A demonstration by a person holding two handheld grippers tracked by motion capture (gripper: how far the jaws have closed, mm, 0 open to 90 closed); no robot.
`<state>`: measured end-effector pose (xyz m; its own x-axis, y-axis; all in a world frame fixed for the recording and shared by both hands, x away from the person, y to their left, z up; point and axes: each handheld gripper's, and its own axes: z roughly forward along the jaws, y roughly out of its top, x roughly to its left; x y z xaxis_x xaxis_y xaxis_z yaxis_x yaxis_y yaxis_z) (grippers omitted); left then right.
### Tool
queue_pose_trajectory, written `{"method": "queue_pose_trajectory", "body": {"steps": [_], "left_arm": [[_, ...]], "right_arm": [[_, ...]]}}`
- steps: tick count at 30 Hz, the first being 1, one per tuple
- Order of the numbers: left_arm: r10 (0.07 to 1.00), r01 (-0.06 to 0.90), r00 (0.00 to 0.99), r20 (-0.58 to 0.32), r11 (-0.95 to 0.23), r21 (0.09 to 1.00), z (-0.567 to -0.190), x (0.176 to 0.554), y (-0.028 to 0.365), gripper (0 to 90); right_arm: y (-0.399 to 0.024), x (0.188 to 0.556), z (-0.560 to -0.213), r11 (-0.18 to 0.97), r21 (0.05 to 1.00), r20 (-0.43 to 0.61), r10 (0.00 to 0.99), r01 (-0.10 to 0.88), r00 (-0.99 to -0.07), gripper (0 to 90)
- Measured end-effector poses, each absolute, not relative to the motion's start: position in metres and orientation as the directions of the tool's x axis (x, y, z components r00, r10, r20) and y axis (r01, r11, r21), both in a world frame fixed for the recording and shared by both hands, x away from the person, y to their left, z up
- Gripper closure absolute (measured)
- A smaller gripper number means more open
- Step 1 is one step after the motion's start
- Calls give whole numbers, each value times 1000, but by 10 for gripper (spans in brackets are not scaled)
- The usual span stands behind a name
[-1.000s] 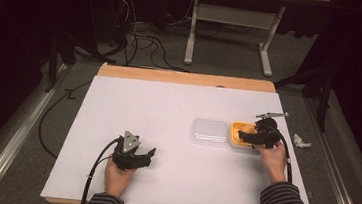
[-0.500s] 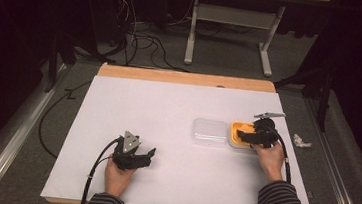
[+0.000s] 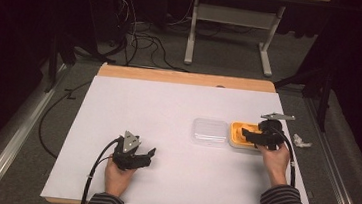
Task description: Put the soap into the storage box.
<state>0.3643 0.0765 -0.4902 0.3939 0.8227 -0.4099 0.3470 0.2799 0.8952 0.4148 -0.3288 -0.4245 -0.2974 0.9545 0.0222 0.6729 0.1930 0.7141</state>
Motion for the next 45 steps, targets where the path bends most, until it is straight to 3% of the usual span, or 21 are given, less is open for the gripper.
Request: {"method": "queue_pose_trajectory", "body": {"steps": [28,35,45], "left_arm": [[822,348,394,-411,280,895,-490,364,77,244],[822,349,393,-413,283,894,-490,365,77,244],[817,345,400,-415,285,894,-490,364,76,241]], "right_arm": [[-336,373,-396,131,805,82,941,579,-327,296],[-339,360,-391,73,842,76,965,534,-251,242],[-343,348,-389,73,847,84,960,527,-269,188]]}}
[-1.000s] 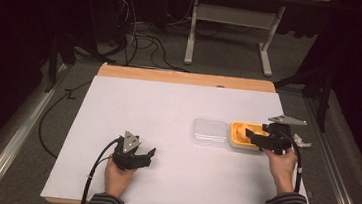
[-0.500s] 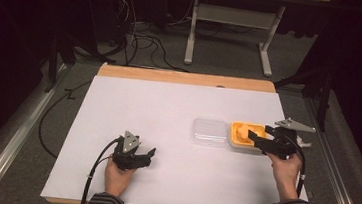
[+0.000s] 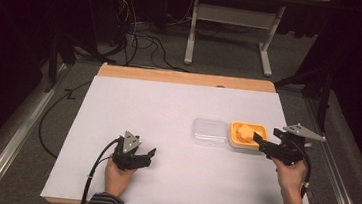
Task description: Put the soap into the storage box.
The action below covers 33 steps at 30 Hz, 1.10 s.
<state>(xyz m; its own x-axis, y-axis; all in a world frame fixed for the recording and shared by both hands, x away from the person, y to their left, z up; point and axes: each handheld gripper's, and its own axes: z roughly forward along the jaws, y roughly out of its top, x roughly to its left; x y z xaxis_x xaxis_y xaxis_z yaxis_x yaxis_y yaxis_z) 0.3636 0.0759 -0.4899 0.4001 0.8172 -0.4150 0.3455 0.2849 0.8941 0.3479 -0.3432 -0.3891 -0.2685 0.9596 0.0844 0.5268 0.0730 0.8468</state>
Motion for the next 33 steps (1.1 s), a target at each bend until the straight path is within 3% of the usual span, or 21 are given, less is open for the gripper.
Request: {"method": "queue_pose_trajectory", "body": {"steps": [7,20,33], "left_arm": [[816,346,402,-415,285,894,-490,364,76,238],[819,340,406,-405,276,899,-490,363,77,231],[819,342,406,-405,275,899,-490,363,77,229]], "right_arm": [[-342,339,-388,113,868,47,951,484,-307,153],[-344,314,-384,70,915,66,946,397,-319,151],[-334,294,-388,67,922,73,937,382,-340,155]]}}
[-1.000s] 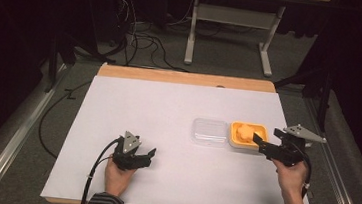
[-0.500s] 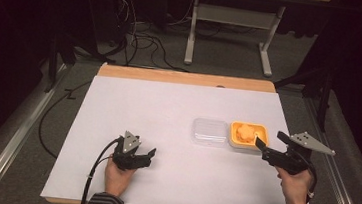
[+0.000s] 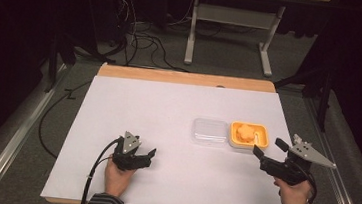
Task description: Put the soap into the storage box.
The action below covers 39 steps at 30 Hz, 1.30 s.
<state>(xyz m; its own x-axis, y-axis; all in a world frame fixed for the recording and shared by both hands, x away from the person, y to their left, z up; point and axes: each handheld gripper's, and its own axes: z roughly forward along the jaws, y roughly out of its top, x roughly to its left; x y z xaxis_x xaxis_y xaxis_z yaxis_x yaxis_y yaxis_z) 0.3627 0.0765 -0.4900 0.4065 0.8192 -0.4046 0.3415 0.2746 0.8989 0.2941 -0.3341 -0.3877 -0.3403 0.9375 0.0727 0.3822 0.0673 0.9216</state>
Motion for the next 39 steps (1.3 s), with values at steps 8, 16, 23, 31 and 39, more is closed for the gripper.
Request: {"method": "queue_pose_trajectory", "body": {"steps": [8,16,23,31,39], "left_arm": [[819,342,405,-407,277,898,-490,363,77,229],[819,343,406,-406,276,898,-490,363,77,230],[819,344,404,-408,277,897,-490,363,77,230],[819,342,406,-404,274,899,-490,363,77,233],[819,342,408,-405,274,899,-490,363,77,233]], "right_arm": [[-329,289,-391,80,925,60,935,372,-349,159],[-317,286,-395,164,901,-13,936,402,-352,171],[-309,285,-399,173,895,-8,928,411,-374,172],[-297,285,-408,190,886,-5,916,424,-401,172],[-288,286,-411,199,882,1,905,426,-426,175]]}}
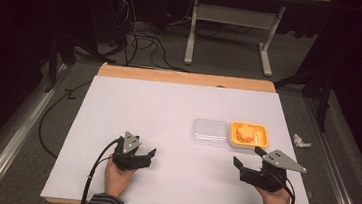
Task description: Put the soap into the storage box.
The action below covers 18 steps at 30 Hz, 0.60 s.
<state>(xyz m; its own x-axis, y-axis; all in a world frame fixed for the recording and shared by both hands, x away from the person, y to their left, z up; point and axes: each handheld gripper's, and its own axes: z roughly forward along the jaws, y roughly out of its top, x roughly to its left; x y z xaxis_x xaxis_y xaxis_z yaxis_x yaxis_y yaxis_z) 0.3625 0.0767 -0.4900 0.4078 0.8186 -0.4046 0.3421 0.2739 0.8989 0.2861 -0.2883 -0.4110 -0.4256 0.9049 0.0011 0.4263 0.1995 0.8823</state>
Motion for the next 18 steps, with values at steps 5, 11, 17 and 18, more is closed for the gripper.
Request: {"method": "queue_pose_trajectory", "body": {"steps": [5,11,17,18], "left_arm": [[818,343,405,-407,277,898,-490,363,77,231],[819,343,406,-406,276,898,-490,363,77,231],[818,344,405,-407,276,897,-490,363,77,231],[818,344,406,-406,275,898,-490,363,77,231]], "right_arm": [[-281,290,-413,195,876,22,898,441,-440,182],[-274,293,-416,212,871,12,892,443,-451,186],[-266,298,-421,216,862,28,883,459,-468,188],[-265,298,-421,219,862,28,880,457,-474,189]]}}
